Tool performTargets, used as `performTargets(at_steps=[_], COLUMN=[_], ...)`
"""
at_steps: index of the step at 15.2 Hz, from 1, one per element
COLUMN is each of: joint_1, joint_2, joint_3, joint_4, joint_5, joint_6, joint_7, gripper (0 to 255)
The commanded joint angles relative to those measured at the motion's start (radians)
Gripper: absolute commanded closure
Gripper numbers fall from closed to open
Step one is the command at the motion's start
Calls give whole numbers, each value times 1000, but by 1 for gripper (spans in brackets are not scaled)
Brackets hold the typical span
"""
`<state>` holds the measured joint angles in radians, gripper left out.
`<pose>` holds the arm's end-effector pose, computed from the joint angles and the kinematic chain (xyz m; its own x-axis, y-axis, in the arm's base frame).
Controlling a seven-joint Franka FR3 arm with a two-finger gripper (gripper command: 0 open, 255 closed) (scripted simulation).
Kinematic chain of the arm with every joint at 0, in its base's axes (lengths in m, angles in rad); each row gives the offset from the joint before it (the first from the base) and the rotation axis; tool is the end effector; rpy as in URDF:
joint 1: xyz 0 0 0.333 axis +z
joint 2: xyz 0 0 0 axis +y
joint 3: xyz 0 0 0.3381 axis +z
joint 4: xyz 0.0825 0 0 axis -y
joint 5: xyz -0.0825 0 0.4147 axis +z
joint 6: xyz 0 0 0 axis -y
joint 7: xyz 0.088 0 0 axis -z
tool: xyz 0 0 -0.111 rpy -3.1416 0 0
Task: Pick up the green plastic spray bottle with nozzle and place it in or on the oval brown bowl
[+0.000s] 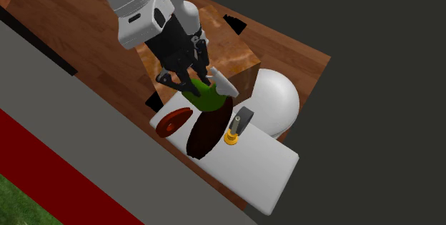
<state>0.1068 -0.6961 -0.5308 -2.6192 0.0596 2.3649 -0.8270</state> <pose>0.3679 -0.1727 0.4804 0.7957 0.3449 0.4978 0.4047 -0.9144 -0.0133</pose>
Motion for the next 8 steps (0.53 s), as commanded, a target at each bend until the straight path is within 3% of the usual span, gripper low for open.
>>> performTargets(at_steps=[1, 8], joint_1=[-21, -4], joint_2=[-26, 9], joint_3=[-11, -52], joint_4=[-25, -92], joint_5=[-13, -4], joint_6=[-5, 96], joint_7=[-17, -57], gripper=[255, 255])
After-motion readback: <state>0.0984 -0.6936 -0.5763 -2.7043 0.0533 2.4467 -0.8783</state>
